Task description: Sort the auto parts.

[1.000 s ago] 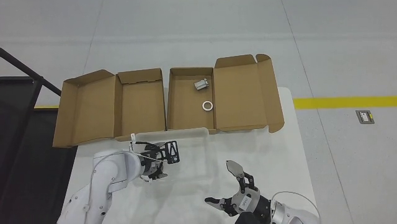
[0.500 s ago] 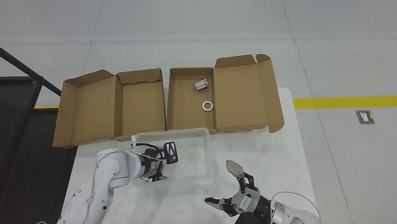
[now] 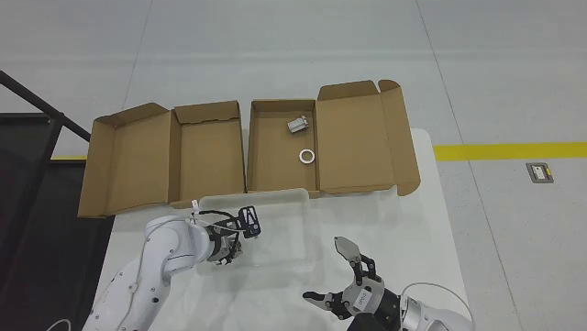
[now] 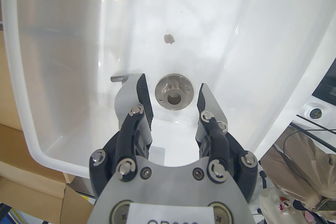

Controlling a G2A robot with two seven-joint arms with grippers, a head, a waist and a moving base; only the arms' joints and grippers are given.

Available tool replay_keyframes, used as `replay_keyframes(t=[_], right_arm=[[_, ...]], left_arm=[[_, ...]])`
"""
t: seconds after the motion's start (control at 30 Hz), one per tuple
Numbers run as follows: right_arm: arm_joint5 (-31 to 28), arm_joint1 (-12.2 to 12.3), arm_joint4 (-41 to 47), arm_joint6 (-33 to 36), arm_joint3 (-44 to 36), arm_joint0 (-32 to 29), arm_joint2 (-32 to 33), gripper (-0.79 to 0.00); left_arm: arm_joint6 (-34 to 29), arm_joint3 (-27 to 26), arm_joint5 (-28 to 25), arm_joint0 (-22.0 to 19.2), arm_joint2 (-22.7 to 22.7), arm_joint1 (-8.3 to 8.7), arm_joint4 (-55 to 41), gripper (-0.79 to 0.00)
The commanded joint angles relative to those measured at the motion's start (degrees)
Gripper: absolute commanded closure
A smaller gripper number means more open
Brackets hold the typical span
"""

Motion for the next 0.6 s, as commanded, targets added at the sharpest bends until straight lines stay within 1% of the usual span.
replay_keyframes(t=[0.0, 0.17, 0.23, 0.4, 0.43, 0.57], right_arm=[[0.0, 0.0, 0.0, 0.0, 0.0, 0.0, 0.0, -0.785], [0.0, 0.0, 0.0, 0.0, 0.0, 0.0, 0.0, -0.785], [0.0, 0.0, 0.0, 0.0, 0.0, 0.0, 0.0, -0.785], [0.0, 0.0, 0.0, 0.0, 0.0, 0.0, 0.0, -0.785], [0.0, 0.0, 0.0, 0.0, 0.0, 0.0, 0.0, -0.785], [0.0, 0.0, 0.0, 0.0, 0.0, 0.0, 0.0, -0.785]], left_arm=[[0.0, 0.5, 0.0, -0.2, 0.5, 0.13, -0.2, -0.425], [-1.8, 2.4, 1.8, -1.5, 2.2, 0.29, -0.1, -0.431], [-2.1, 2.8, 2.4, -1.8, 2.7, 0.23, -0.2, -0.446], [-1.3, 3.2, 3.7, -2.1, 3.3, 0.18, 0.2, -0.416], [-1.2, 3.3, 3.8, -2.2, 3.3, 0.2, 0.3, -0.391], [-1.3, 3.7, 4.7, -2.3, 3.9, 0.18, 1.0, -0.385]])
